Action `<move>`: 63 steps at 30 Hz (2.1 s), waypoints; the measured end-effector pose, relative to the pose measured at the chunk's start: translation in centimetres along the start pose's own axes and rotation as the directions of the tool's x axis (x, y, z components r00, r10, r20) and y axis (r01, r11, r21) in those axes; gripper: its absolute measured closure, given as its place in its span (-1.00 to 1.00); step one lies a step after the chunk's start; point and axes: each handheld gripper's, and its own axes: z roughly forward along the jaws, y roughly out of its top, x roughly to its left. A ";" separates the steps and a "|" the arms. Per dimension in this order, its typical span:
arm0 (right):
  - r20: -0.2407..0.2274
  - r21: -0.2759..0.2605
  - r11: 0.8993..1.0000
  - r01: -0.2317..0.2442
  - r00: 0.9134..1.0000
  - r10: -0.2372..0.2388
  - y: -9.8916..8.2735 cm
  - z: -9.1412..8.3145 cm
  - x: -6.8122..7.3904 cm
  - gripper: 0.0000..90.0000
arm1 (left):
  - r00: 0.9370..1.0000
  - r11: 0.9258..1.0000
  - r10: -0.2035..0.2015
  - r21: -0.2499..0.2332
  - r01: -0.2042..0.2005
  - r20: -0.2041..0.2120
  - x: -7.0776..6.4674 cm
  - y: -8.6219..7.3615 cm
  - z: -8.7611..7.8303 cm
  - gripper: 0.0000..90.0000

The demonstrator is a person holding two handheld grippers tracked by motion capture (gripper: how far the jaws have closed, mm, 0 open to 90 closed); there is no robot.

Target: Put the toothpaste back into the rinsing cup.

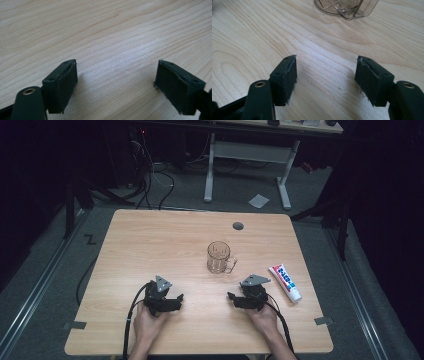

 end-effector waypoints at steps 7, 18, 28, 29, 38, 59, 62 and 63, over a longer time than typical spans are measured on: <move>0.000 0.001 1.000 0.000 1.000 0.000 0.0 0.0 0.0 -0.25 | 1.000 1.000 0.001 -0.002 -0.001 0.002 0.0 0.0 0.0 -0.59; -0.011 0.004 1.000 0.007 1.000 -0.007 0.0 0.0 0.1 -0.31 | 1.000 1.000 -0.002 0.002 0.002 -0.001 -0.1 0.0 0.0 -0.61; 0.008 0.011 1.000 -0.008 1.000 0.008 -0.1 -0.1 0.1 -0.41 | 1.000 1.000 -0.004 0.005 0.004 0.000 -0.1 -0.1 0.0 -0.66; 0.008 0.012 1.000 -0.011 1.000 0.011 -0.1 -0.1 0.2 -0.41 | 1.000 1.000 -0.004 0.005 0.004 0.000 -0.1 -0.1 0.0 -0.66; -0.001 0.018 1.000 -0.004 1.000 0.004 -0.1 -0.3 0.0 -0.40 | 1.000 1.000 -0.005 0.005 0.005 -0.002 -0.1 -0.1 -0.1 -0.66; 0.027 -0.055 0.994 -0.094 0.995 0.096 -1.3 -3.3 -1.5 -0.30 | 1.000 1.000 -0.007 0.006 0.007 -0.003 -0.1 -0.1 -0.1 -0.66; 0.019 -0.071 0.992 -0.104 0.994 0.105 -1.7 -3.8 -1.6 -0.27 | 1.000 1.000 -0.007 0.006 0.007 -0.003 -0.1 -0.1 -0.1 -0.66; 0.018 -0.080 0.992 -0.100 0.995 0.102 -1.8 -3.9 -1.7 -0.26 | 1.000 1.000 -0.007 0.006 0.007 -0.003 -0.1 -0.1 -0.1 -0.66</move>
